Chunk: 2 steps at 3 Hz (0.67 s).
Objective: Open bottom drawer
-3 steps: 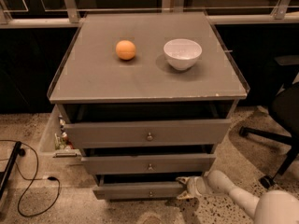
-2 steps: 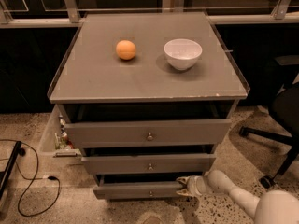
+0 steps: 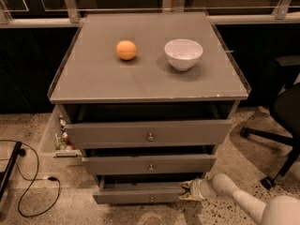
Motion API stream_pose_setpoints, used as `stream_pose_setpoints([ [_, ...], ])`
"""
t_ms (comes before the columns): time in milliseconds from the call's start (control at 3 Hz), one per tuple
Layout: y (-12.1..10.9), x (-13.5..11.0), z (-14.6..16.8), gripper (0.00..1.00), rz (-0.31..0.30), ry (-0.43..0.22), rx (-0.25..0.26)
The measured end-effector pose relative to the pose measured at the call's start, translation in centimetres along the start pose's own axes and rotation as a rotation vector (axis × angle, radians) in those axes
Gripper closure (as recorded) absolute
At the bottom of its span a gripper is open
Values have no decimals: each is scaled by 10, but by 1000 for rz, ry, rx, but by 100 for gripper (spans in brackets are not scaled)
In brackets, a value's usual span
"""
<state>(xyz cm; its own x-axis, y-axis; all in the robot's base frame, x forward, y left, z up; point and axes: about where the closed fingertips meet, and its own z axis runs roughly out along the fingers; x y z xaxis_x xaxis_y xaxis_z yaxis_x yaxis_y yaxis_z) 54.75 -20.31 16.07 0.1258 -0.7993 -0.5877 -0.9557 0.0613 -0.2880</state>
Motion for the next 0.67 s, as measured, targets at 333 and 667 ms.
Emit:
stream_pose_setpoints([
  [333,10,-1,-6,100,0,-2,0],
  [667,23,-3,-11,81,6,-3,3],
])
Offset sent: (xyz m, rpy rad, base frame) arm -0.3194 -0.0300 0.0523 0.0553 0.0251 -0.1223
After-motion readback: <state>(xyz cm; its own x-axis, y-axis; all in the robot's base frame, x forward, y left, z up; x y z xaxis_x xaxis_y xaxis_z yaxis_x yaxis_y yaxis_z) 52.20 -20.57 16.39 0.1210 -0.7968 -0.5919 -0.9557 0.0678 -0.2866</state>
